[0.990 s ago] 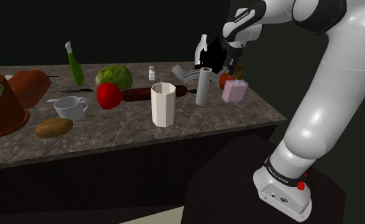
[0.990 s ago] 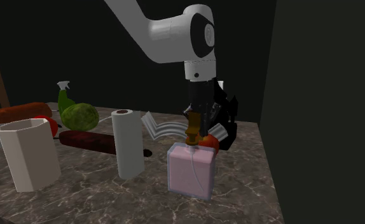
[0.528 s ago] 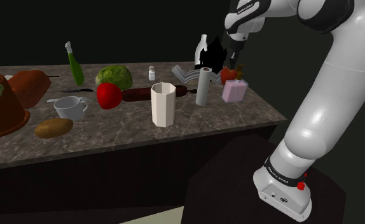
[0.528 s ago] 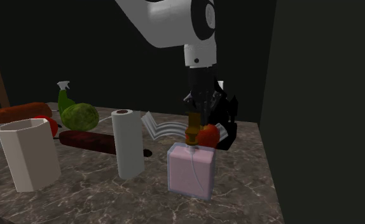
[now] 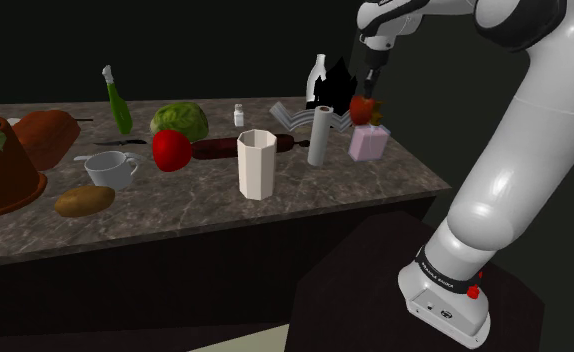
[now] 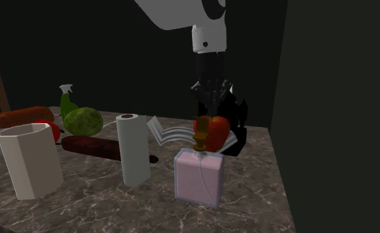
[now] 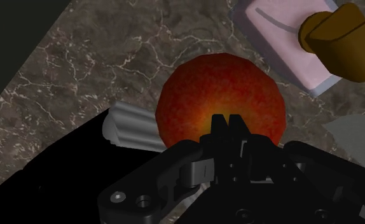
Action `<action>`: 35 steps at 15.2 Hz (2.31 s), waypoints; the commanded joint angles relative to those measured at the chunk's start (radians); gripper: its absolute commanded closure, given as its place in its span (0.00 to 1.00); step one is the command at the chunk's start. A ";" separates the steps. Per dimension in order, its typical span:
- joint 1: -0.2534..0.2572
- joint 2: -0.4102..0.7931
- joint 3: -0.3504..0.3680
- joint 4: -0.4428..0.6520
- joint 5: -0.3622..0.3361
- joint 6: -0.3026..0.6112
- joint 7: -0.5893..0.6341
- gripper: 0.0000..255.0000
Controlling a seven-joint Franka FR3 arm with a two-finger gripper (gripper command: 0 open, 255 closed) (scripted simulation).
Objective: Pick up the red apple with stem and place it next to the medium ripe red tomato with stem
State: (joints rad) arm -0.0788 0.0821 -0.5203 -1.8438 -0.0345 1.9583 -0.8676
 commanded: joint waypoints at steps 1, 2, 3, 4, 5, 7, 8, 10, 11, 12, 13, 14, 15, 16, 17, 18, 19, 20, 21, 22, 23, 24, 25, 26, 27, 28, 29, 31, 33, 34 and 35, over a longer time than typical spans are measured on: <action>0.001 -0.003 0.000 0.023 -0.002 -0.026 0.001 1.00; 0.001 -0.005 0.000 0.034 -0.002 -0.039 0.001 1.00; 0.001 -0.007 0.000 0.046 -0.003 -0.052 0.000 1.00; 0.001 -0.008 0.000 0.058 -0.004 -0.066 0.000 1.00; 0.001 -0.010 0.000 0.070 -0.004 -0.079 0.000 1.00; 0.001 -0.011 0.000 0.095 -0.005 -0.105 -0.001 1.00; 0.001 -0.012 0.000 0.108 -0.005 -0.119 -0.002 1.00; 0.001 -0.012 0.000 0.135 -0.004 -0.145 -0.003 1.00; 0.001 -0.011 0.000 0.149 -0.004 -0.159 -0.004 1.00; 0.001 -0.011 -0.001 0.163 -0.004 -0.172 -0.005 1.00; 0.000 -0.010 -0.001 0.178 -0.003 -0.186 -0.006 1.00; 0.000 -0.008 -0.001 0.192 -0.002 -0.200 -0.008 1.00; -0.001 -0.007 -0.001 0.207 -0.001 -0.213 -0.009 1.00; -0.001 -0.005 -0.002 0.223 0.000 -0.227 -0.010 1.00; -0.002 -0.003 -0.002 0.239 0.001 -0.241 -0.012 1.00; -0.002 -0.001 -0.002 0.255 0.002 -0.255 -0.013 1.00; -0.003 0.002 -0.003 0.271 0.004 -0.269 -0.015 1.00; -0.004 0.003 -0.003 0.278 0.004 -0.275 -0.016 1.00; 0.012 -0.010 0.008 0.265 -0.004 -0.275 0.011 1.00; 0.027 -0.021 0.020 0.253 -0.011 -0.274 0.037 1.00; 0.041 -0.031 0.031 0.243 -0.017 -0.275 0.064 1.00; 0.055 -0.040 0.043 0.234 -0.023 -0.275 0.090 1.00; 0.068 -0.047 0.055 0.227 -0.028 -0.276 0.115 1.00; 0.081 -0.053 0.067 0.220 -0.032 -0.277 0.141 1.00; 0.094 -0.059 0.079 0.215 -0.035 -0.278 0.165 1.00; 0.107 -0.063 0.091 0.211 -0.038 -0.280 0.190 1.00; 0.119 -0.065 0.103 0.209 -0.040 -0.282 0.214 1.00; 0.144 -0.068 0.126 0.207 -0.042 -0.286 0.262 1.00; 0.167 -0.066 0.149 0.211 -0.042 -0.291 0.308 1.00; 0.179 -0.063 0.160 0.214 -0.042 -0.294 0.331 1.00; 0.190 -0.059 0.171 0.219 -0.041 -0.297 0.353 1.00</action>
State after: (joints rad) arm 0.0993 0.0223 -0.3608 -1.6268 -0.0755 1.6641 -0.5397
